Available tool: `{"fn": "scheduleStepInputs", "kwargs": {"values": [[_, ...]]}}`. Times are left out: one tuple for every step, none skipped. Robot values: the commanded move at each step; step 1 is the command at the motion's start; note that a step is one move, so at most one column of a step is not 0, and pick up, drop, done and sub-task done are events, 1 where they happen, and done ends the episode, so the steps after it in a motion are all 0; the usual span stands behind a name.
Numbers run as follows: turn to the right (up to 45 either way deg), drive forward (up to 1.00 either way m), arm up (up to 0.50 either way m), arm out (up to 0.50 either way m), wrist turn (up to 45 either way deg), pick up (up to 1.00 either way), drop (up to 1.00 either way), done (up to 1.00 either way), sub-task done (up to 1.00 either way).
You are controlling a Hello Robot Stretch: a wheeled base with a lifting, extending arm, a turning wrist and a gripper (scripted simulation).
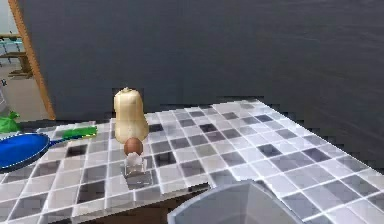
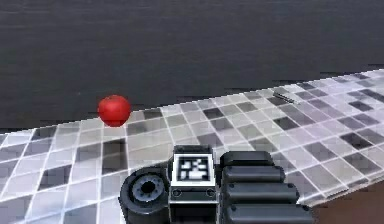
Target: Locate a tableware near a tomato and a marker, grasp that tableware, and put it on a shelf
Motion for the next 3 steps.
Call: {"fn": "scheduleStepInputs", "kwargs": {"values": [[45.0, 0.0, 0.0, 0.0, 0.0, 0.0, 0.0, 0.0, 0.0], [-45.0, 0.0, 0.0, 0.0, 0.0, 0.0, 0.0, 0.0, 0.0], [21.0, 0.0, 0.0, 0.0, 0.0, 0.0, 0.0, 0.0, 0.0]]}}
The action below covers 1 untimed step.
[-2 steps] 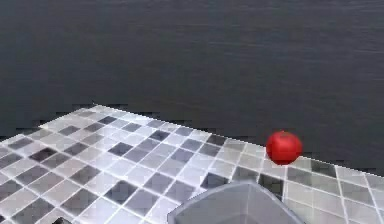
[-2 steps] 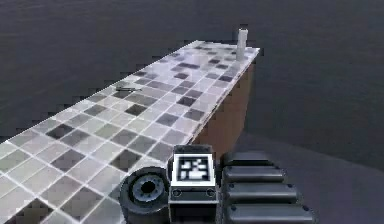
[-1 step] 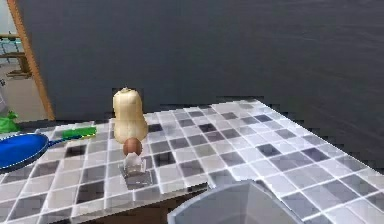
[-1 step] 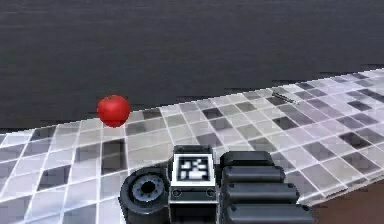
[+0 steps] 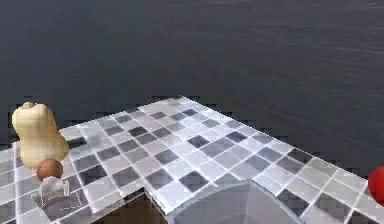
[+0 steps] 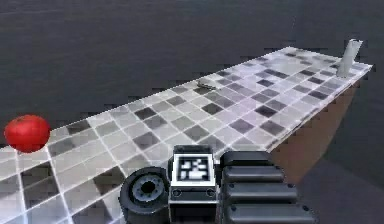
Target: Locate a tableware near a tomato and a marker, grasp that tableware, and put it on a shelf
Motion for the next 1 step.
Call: {"fn": "scheduleStepInputs", "kwargs": {"values": [[-45.0, 0.0, 0.0, 0.0, 0.0, 0.0, 0.0, 0.0, 0.0]]}}
